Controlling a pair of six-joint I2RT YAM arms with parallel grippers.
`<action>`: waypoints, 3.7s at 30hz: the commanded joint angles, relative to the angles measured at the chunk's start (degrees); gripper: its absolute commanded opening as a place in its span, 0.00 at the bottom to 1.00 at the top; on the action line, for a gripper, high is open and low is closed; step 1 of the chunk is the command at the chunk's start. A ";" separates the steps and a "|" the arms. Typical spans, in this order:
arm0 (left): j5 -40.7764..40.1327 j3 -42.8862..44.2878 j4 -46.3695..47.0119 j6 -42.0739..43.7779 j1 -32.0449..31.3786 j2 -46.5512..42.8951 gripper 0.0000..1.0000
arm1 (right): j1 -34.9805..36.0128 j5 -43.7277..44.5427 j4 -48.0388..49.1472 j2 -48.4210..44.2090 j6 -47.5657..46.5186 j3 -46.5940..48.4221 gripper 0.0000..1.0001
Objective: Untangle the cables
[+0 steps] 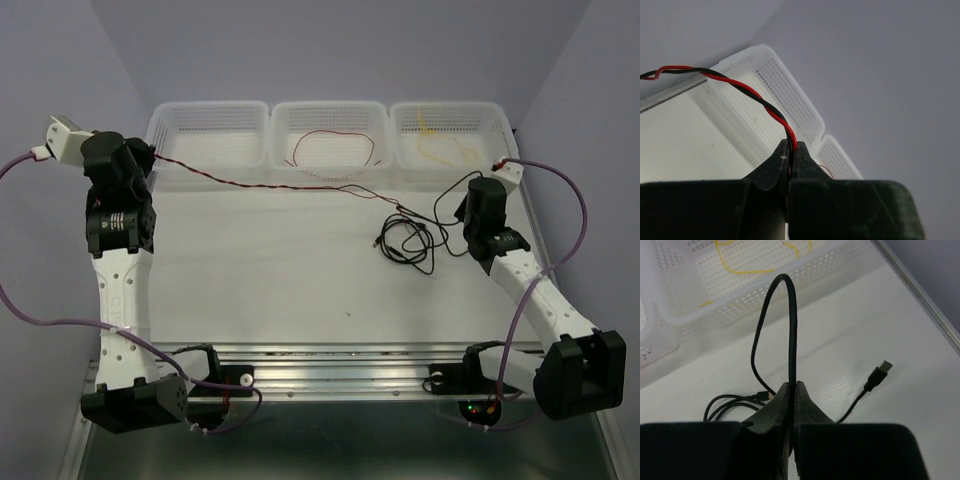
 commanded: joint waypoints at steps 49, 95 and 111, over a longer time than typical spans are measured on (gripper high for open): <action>12.58 24.57 5.30 13.60 -35.49 15.94 0.00 | -0.50 -31.25 4.64 -2.14 -3.14 -7.16 1.00; -3.78 -10.83 -11.05 2.97 -46.69 18.33 0.99 | -0.50 -30.72 1.82 -4.08 -2.34 -1.36 1.00; -2.53 -19.66 -8.84 -18.82 -20.04 27.69 0.99 | 0.64 -26.33 0.50 0.05 -2.60 -1.00 1.00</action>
